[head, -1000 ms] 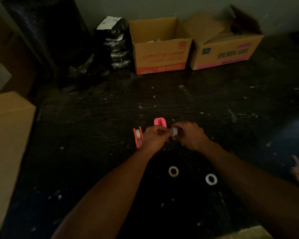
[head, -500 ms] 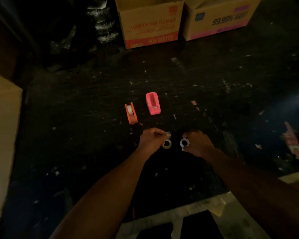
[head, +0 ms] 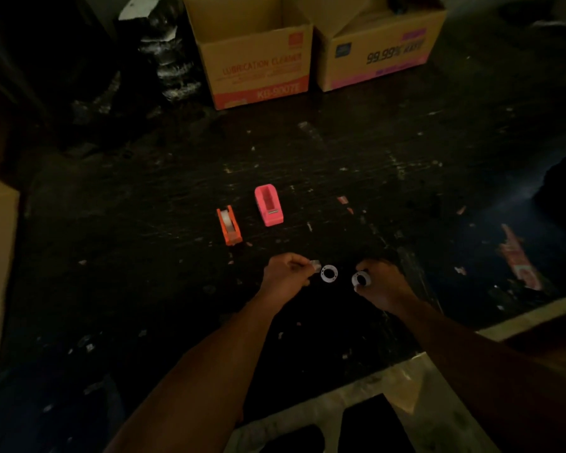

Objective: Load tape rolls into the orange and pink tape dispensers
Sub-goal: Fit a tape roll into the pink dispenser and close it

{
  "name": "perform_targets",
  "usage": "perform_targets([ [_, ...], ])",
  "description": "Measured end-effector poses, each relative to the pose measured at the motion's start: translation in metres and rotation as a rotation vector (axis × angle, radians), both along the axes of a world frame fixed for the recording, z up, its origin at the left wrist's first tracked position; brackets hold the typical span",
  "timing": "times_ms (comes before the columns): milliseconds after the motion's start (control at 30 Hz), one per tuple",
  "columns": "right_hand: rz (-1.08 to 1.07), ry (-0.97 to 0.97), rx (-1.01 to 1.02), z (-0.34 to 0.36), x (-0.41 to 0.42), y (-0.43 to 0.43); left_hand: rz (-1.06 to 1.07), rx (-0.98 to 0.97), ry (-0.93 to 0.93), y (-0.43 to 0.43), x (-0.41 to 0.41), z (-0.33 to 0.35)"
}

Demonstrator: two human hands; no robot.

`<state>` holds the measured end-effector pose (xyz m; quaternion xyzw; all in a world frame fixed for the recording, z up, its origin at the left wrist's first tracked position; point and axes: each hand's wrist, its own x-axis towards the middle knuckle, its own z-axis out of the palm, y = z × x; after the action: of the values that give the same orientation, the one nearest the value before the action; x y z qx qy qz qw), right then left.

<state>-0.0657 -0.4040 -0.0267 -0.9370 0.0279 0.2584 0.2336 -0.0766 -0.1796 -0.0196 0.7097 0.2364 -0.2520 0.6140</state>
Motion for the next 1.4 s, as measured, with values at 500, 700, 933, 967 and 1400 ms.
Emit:
perform_targets([
  [500, -0.111, 0.063, 0.745, 0.07, 0.062, 0.095, 0.114, -0.084, -0.108, 0.053, 0.029, 0.058],
  [700, -0.107, 0.168, 0.874, 0.071, 0.086, 0.115, 0.147, -0.107, -0.129, 0.069, 0.047, 0.058],
  [933, -0.094, 0.155, 0.895, 0.055, 0.127, 0.127, 0.151, -0.118, -0.106, 0.08, 0.089, 0.042],
  [967, -0.081, 0.164, 0.883, 0.052, 0.134, 0.128, 0.141, -0.108, -0.109, 0.083, 0.095, 0.039],
  [1400, 0.047, -0.043, 0.683, 0.017, 0.187, 0.158, 0.08, 0.185, -0.186, 0.102, 0.155, 0.001],
])
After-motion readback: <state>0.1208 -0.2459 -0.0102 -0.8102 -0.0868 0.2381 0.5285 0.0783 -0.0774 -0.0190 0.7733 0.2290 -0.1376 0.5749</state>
